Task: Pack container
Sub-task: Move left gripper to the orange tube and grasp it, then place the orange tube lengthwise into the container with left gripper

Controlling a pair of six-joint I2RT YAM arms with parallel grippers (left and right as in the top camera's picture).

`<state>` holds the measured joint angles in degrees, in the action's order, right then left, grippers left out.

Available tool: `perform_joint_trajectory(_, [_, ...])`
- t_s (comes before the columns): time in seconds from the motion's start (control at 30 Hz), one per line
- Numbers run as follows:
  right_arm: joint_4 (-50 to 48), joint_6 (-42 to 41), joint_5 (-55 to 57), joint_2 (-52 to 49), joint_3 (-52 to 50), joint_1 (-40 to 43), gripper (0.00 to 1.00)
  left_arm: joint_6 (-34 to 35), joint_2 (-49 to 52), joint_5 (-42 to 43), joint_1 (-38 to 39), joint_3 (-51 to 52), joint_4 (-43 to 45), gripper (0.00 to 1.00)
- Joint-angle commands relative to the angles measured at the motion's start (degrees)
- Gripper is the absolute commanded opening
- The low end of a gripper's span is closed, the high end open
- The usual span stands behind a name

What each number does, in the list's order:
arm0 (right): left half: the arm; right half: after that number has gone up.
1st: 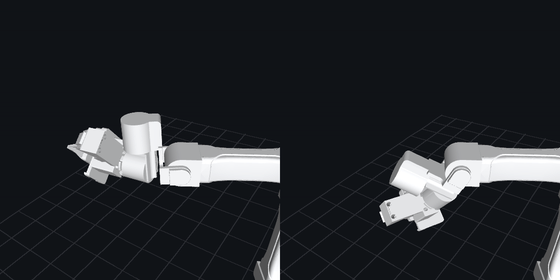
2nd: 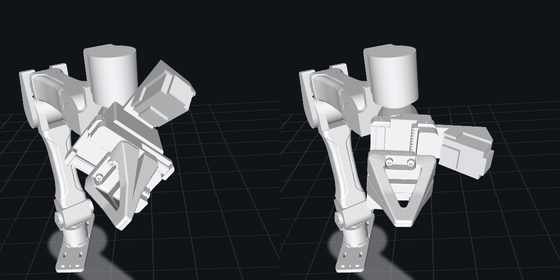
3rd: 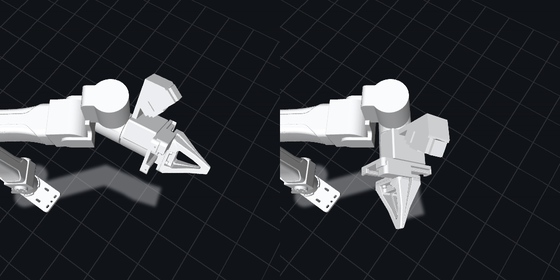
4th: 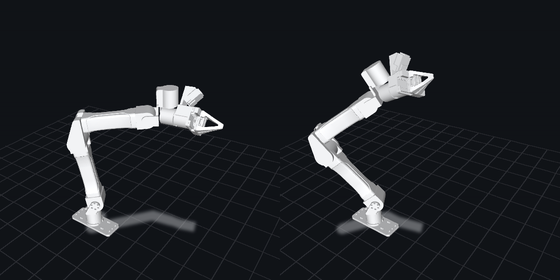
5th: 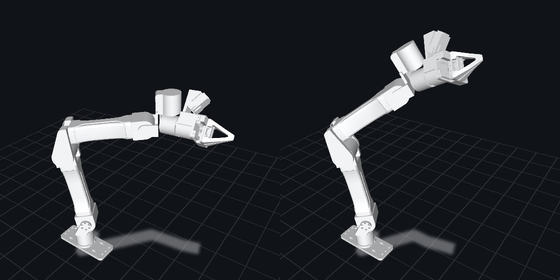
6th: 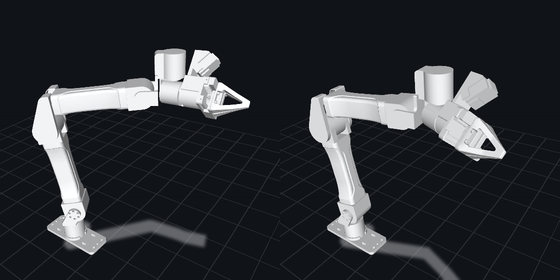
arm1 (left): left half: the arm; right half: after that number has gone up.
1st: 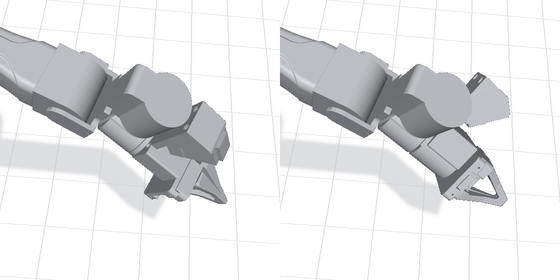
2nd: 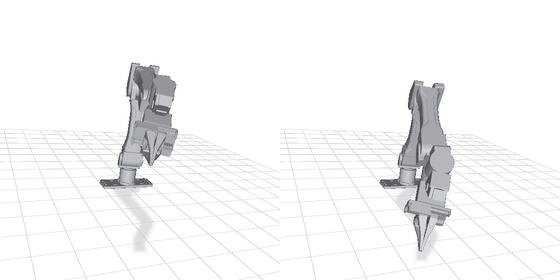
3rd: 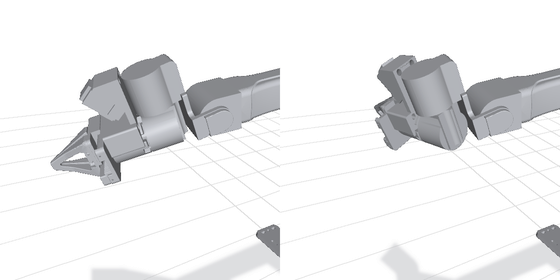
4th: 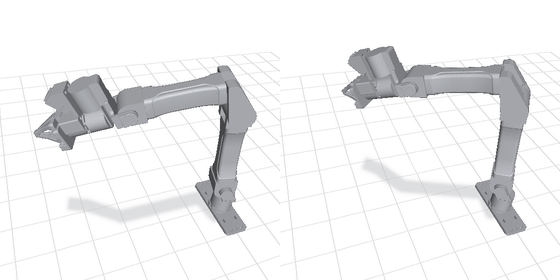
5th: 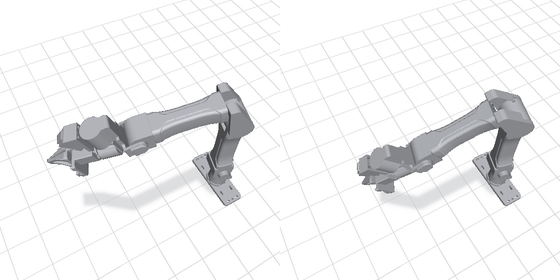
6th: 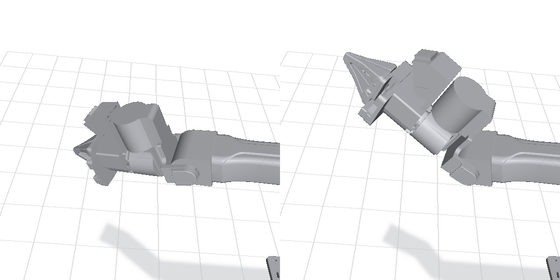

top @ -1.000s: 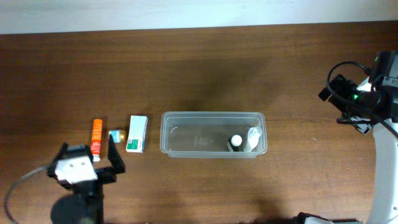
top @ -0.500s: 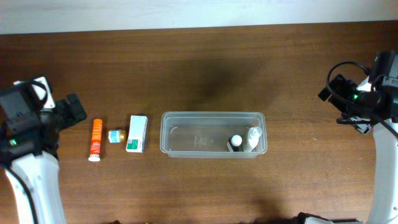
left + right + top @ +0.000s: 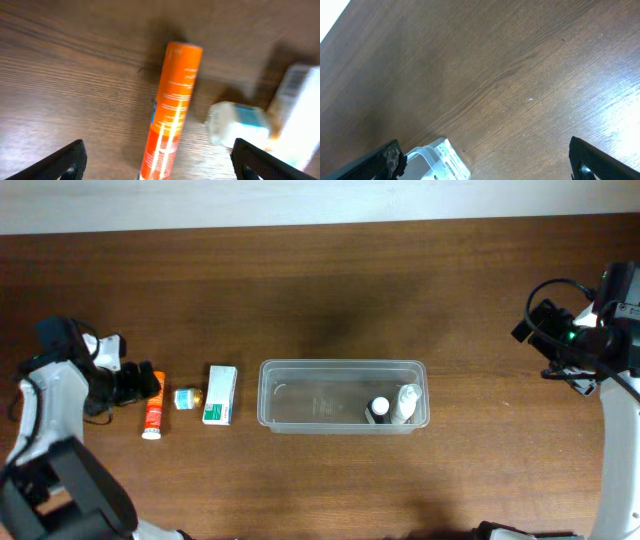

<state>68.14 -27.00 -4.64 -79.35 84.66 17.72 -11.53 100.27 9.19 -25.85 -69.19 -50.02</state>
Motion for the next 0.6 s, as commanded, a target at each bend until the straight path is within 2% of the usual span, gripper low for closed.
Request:
perform_joint_trajectory(0.0, [-0.02, -0.28, -0.26, -0.09, 0.52, 0.35, 0.99, -4.96, 3.43, -1.38, 1.16, -0.81, 0.37, 0.93])
perform_joint_trajectory(0.13, [-0.02, -0.28, -0.26, -0.09, 0.52, 0.35, 0.99, -6.58, 5.05, -2.99, 3.76, -0.81, 1.03, 0.93])
perform_joint_trajectory(0.23, [-0.02, -0.28, -0.26, -0.09, 0.52, 0.35, 0.98, -6.51, 6.54, -10.23, 6.67, -0.81, 1.90, 0.93])
perform_joint_trajectory(0.37, [-0.02, -0.28, -0.26, -0.09, 0.52, 0.35, 0.99, -6.10, 8.63, -11.15, 7.72, -0.79, 2.93, 0.91])
perform_joint_trajectory(0.57, [-0.02, -0.28, -0.26, -0.09, 0.52, 0.35, 0.99, -5.62, 11.02, -11.10, 7.69, -0.79, 4.15, 0.70])
